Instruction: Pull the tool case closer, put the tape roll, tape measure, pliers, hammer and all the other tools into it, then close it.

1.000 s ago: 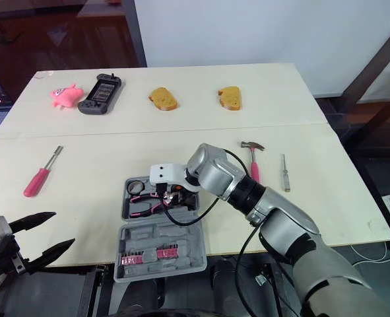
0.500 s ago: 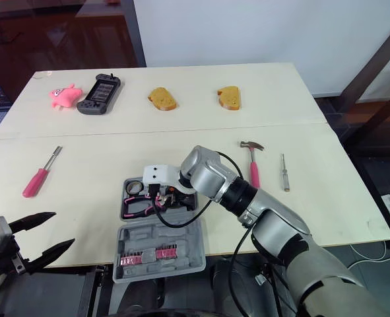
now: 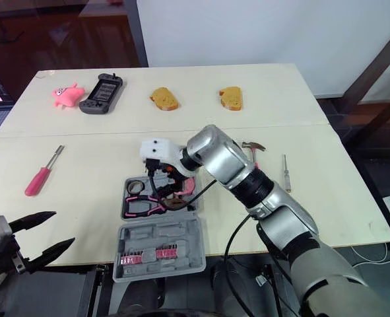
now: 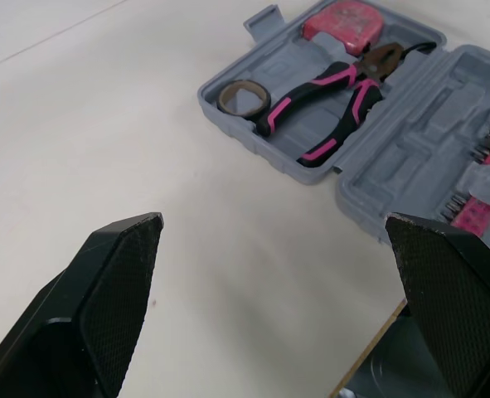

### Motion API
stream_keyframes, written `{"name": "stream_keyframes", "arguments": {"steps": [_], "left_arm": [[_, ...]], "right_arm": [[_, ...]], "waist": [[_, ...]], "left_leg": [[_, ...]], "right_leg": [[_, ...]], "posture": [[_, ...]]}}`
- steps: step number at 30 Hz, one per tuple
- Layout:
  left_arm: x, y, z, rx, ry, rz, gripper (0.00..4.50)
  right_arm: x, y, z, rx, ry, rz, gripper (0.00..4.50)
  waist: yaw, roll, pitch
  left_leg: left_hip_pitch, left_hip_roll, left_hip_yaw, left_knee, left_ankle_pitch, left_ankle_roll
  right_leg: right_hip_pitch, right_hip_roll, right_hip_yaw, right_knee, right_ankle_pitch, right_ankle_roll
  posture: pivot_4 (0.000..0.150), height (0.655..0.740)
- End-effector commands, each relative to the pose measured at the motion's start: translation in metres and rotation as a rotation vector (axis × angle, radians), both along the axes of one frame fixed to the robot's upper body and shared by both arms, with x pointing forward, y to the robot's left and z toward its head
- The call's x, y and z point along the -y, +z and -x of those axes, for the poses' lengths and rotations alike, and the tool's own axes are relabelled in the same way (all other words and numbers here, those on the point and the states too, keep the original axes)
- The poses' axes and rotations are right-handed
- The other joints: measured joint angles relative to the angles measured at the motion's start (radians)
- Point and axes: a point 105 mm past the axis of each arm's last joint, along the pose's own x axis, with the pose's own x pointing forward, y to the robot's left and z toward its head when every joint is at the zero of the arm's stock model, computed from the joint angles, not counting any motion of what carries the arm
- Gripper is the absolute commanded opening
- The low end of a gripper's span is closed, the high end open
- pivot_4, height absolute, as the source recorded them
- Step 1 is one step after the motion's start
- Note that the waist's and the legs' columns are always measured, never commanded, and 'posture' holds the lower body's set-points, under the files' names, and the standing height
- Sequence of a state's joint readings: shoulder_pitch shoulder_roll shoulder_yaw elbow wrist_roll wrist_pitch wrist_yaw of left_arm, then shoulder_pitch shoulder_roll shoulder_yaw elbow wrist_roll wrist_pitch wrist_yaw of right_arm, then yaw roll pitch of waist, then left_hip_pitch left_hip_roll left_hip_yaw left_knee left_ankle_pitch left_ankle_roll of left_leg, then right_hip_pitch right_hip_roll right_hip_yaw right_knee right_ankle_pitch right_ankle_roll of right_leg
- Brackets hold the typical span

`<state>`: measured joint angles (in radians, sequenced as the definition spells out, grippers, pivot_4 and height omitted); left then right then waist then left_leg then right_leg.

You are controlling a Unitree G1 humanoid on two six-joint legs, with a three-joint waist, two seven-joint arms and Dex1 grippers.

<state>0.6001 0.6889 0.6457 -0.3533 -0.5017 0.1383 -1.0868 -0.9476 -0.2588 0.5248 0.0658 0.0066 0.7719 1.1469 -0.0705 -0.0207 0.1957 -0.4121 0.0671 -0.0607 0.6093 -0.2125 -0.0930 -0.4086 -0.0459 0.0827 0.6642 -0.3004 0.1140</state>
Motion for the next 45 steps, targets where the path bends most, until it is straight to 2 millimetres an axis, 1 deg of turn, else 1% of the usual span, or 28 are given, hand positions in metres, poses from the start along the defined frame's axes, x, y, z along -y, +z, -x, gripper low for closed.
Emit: {"name": "stream_keyframes", "arguments": {"steps": [1,2,4,5,6,8,10,11,14,17,19,21,22,24,27,29,33,35,37,38,39,40,41,42,44,45], "left_arm": [[0.001,0.005,-0.002,0.005,-0.019,0.010,4.50],[0.001,0.006,-0.003,0.007,-0.017,0.019,4.50],[-0.001,0.010,-0.006,0.018,-0.018,0.016,4.50],[-0.001,0.011,-0.007,0.024,-0.021,0.011,4.50],[-0.001,0.012,-0.007,0.027,-0.026,0.011,4.50],[0.001,0.017,-0.010,0.046,-0.041,0.021,4.50],[0.002,0.019,-0.011,0.061,-0.054,0.027,4.50],[0.002,0.020,-0.012,0.065,-0.053,0.030,4.50],[0.001,0.021,-0.012,0.071,-0.046,0.031,4.50],[0.001,0.021,-0.011,0.067,-0.047,0.024,4.50],[0.001,0.021,-0.011,0.065,-0.045,0.022,4.50],[0.001,0.020,-0.010,0.063,-0.044,0.019,4.50],[0.001,0.020,-0.010,0.060,-0.042,0.018,4.50],[0.000,0.019,-0.009,0.056,-0.040,0.016,4.50],[0.000,0.018,-0.009,0.046,-0.037,0.016,4.50],[0.001,0.016,-0.009,0.026,-0.039,0.014,4.50],[0.001,0.012,-0.011,-0.002,-0.037,-0.002,4.50],[-0.007,0.009,-0.021,0.021,0.026,-0.054,4.50],[-0.015,0.006,-0.030,0.022,0.076,-0.094,4.50],[-0.017,0.004,-0.033,0.016,0.086,-0.109,4.50],[-0.018,0.004,-0.034,0.012,0.091,-0.116,4.50],[-0.017,-0.001,-0.034,-0.022,0.066,-0.133,4.50],[-0.017,-0.004,-0.034,-0.047,0.048,-0.145,4.50],[-0.017,-0.010,-0.031,-0.094,0.004,-0.180,4.50],[-0.016,-0.017,-0.028,-0.160,-0.060,-0.213,4.50],[-0.017,-0.018,-0.029,-0.201,-0.079,-0.211,4.50]], "right_arm": [[-0.007,0.007,0.004,0.125,0.030,-0.182,4.25],[-0.007,0.002,0.005,0.085,0.022,-0.199,4.02],[-0.006,-0.008,0.012,-0.020,0.043,-0.229,3.40],[-0.005,-0.008,0.016,-0.033,0.072,-0.254,2.88],[-0.004,-0.009,0.019,-0.006,0.099,-0.268,2.32],[-0.003,-0.027,0.017,0.048,0.106,-0.224,1.26],[-0.005,-0.042,0.013,0.052,0.079,-0.214,0.22],[-0.006,-0.047,0.011,0.076,0.076,-0.207,0.10],[-0.005,-0.063,0.007,0.055,0.057,-0.189,0.10],[-0.004,-0.079,0.002,0.003,-0.001,-0.168,0.10],[0.000,-0.098,-0.001,-0.037,-0.041,-0.110,0.10],[0.005,-0.120,0.004,-0.066,-0.031,-0.029,0.10],[0.012,-0.136,0.006,-0.089,-0.039,0.032,0.10],[0.021,-0.153,0.008,-0.131,-0.061,0.095,0.10],[0.023,-0.161,0.007,-0.188,-0.113,0.094,0.10],[0.018,-0.157,0.004,-0.197,-0.122,0.054,0.10],[0.004,-0.127,-0.003,-0.096,-0.066,-0.082,0.10],[-0.004,-0.085,-0.013,-0.027,-0.052,-0.218,0.10],[-0.004,-0.046,-0.018,0.028,-0.046,-0.341,0.10],[-0.002,-0.028,-0.019,0.054,-0.038,-0.398,0.10],[0.000,-0.018,-0.018,0.068,-0.033,-0.433,0.10],[0.008,-0.009,-0.018,0.089,-0.019,-0.433,0.10],[0.013,-0.004,-0.017,0.101,-0.008,-0.424,0.10],[0.022,0.001,-0.013,0.071,0.013,-0.409,0.10],[0.048,0.010,-0.005,0.041,0.038,-0.379,0.10],[0.063,0.007,-0.001,0.057,0.047,-0.327,0.10]], "waist": [[0.000,0.000,0.000],[0.000,0.000,0.000],[0.000,0.000,0.000],[0.000,0.000,0.000],[0.000,0.000,0.000],[0.000,0.000,0.000],[0.000,0.000,0.000],[0.000,0.000,0.000],[0.000,0.000,0.000],[-0.001,0.000,0.000],[0.000,0.000,0.000],[-0.001,0.000,0.000],[-0.001,0.000,0.000],[-0.002,0.000,-0.002],[-0.003,-0.003,-0.011],[-0.003,-0.003,-0.015],[-0.002,-0.004,-0.016],[-0.002,-0.005,-0.016],[0.003,-0.003,-0.013],[0.003,-0.003,-0.013],[0.003,-0.003,-0.012],[0.002,-0.004,-0.013],[0.002,-0.004,-0.013],[0.002,-0.004,-0.013],[0.004,-0.003,-0.012],[0.009,-0.003,-0.012]], "left_leg": [[0.000,0.000,0.000,0.000,0.000,0.000],[0.000,0.000,0.000,0.000,0.000,0.000],[0.000,0.000,0.000,0.000,0.000,0.000],[0.000,0.000,0.000,0.000,0.000,0.000],[0.000,0.000,0.000,0.001,0.000,0.000],[0.000,0.000,0.000,0.001,0.000,0.000],[0.000,0.000,0.000,0.000,0.000,0.000],[0.000,0.000,0.000,0.000,0.000,0.000],[0.000,0.000,0.000,0.000,0.000,0.000],[0.000,0.000,0.000,0.000,0.000,0.000],[0.000,0.000,0.000,0.000,0.000,0.000],[0.000,0.000,0.000,0.000,0.000,0.000],[0.002,0.000,0.000,0.000,0.000,0.000],[0.004,0.000,0.000,0.000,0.000,0.000],[0.006,0.000,0.000,-0.001,0.000,0.000],[0.008,0.000,0.000,-0.003,0.000,0.000],[0.014,0.000,0.000,-0.005,0.000,0.000],[0.014,0.000,0.000,-0.006,0.000,0.000],[0.012,0.000,0.000,-0.006,0.000,0.000],[0.009,0.000,0.000,-0.005,0.000,0.000],[0.005,0.000,0.000,-0.004,0.000,0.000],[0.003,0.000,-0.001,-0.003,0.000,0.000],[0.003,0.000,-0.001,-0.003,0.000,0.000],[0.003,0.000,-0.001,-0.003,0.000,0.000],[0.003,0.000,-0.001,-0.004,0.000,0.000],[0.003,0.000,-0.001,-0.005,0.000,0.000]], "right_leg": [[0.000,0.000,0.000,0.000,0.000,0.000],[0.000,0.000,0.000,0.000,0.000,0.000],[0.000,0.000,0.000,0.000,0.000,0.000],[0.000,0.000,0.000,0.000,0.000,0.000],[0.000,0.000,0.000,0.000,0.000,0.000],[0.001,0.000,0.000,0.000,0.000,0.000],[0.001,0.000,0.000,0.000,0.000,0.000],[0.001,0.000,0.000,0.000,0.000,0.000],[0.001,0.000,0.000,0.000,0.000,0.000],[0.001,0.000,0.000,0.000,0.000,0.000],[0.001,0.000,0.000,0.000,0.000,0.000],[0.001,0.000,0.000,0.000,0.000,0.000],[0.002,0.000,0.000,0.000,0.000,0.000],[0.004,0.000,0.000,0.000,0.000,0.000],[0.005,0.000,0.000,0.000,0.000,-0.001],[0.007,0.000,0.000,0.000,-0.001,-0.002],[0.012,0.000,0.000,0.000,-0.004,-0.007],[0.012,0.000,0.000,0.000,-0.004,-0.007],[0.010,0.000,0.000,0.000,-0.004,-0.007],[0.007,0.000,0.000,0.000,-0.004,-0.006],[0.003,0.001,0.000,0.001,-0.004,-0.006],[0.001,0.001,0.000,0.001,-0.002,-0.003],[0.002,0.001,0.000,0.001,-0.002,-0.002],[0.002,0.001,-0.001,0.001,-0.002,-0.002],[0.002,0.000,-0.001,0.000,-0.002,-0.002],[0.002,0.000,-0.001,0.000,-0.002,-0.002]], "posture": [[0.150,0.7400],[0.150,0.7400],[0.150,0.7400],[0.150,0.7400],[0.150,0.7400],[0.150,0.7400],[0.150,0.7400],[0.150,0.7400],[0.150,0.7400],[0.150,0.7400],[0.150,0.7400],[0.150,0.7400],[0.150,0.7400],[0.150,0.7400],[0.150,0.7400],[0.150,0.7400],[0.150,0.7400],[0.150,0.7400],[0.150,0.7400],[0.150,0.7400],[0.150,0.7400],[0.150,0.7400],[0.150,0.7400],[0.150,0.7400],[0.150,0.7400],[0.150,0.7400]]}}
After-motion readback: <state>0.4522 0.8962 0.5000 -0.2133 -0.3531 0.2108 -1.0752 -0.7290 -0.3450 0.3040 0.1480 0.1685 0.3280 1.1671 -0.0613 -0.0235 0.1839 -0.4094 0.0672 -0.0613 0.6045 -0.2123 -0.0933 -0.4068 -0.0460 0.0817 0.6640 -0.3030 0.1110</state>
